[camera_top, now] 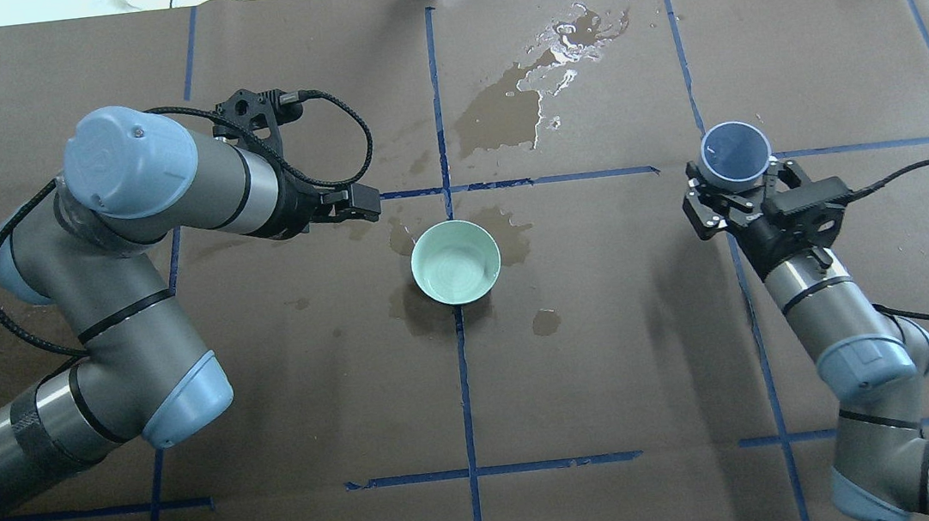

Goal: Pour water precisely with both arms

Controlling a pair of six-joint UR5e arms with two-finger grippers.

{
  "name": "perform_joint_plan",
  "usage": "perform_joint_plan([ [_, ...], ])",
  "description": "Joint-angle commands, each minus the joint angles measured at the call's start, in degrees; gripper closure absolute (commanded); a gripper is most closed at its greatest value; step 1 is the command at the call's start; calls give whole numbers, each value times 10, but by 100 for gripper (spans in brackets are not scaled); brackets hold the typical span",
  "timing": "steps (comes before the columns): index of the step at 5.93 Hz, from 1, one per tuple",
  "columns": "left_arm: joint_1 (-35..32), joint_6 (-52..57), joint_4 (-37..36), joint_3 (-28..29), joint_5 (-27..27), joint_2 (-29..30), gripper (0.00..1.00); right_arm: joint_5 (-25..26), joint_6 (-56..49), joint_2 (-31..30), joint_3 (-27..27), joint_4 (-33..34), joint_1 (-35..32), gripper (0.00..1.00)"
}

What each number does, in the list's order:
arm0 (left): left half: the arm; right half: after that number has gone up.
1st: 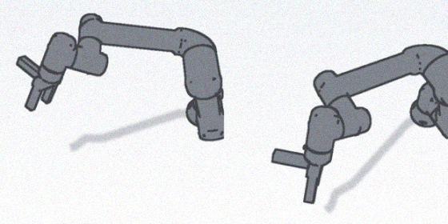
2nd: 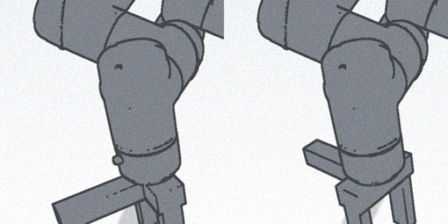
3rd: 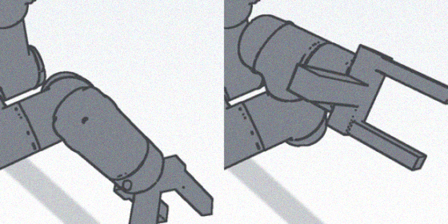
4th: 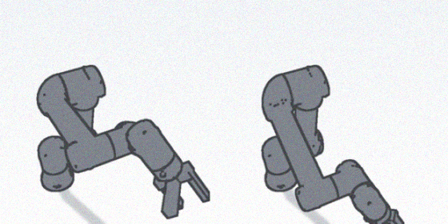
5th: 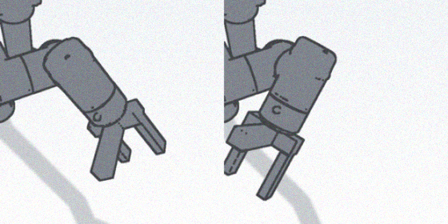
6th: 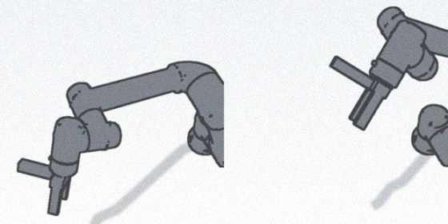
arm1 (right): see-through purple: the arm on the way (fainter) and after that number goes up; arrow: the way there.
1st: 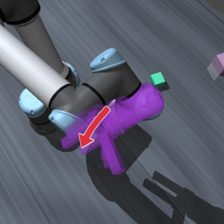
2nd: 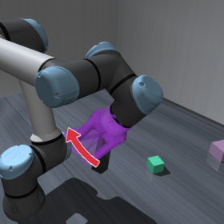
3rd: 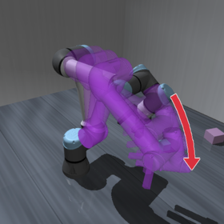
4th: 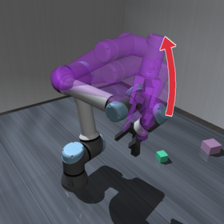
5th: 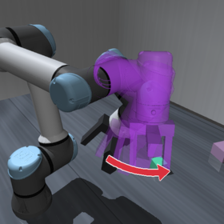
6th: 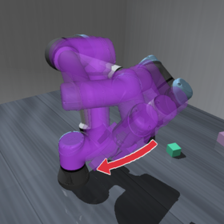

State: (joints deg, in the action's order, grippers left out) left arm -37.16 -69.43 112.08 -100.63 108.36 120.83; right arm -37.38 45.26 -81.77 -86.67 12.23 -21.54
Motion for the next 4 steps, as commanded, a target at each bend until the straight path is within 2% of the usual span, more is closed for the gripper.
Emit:
perform_joint_plan([
  [1, 1, 2, 1, 3, 0, -2, 0, 1, -3, 65, -2, 95, 0, 96],
  [2, 1, 2, 1, 3, 0, -2, 0, 2, -3, 113, -1, 157, 2, 97],
  [4, 1, 3, 2, 4, 0, -3, 0, 0, -44, 141, 0, 189, 18, 98],
])
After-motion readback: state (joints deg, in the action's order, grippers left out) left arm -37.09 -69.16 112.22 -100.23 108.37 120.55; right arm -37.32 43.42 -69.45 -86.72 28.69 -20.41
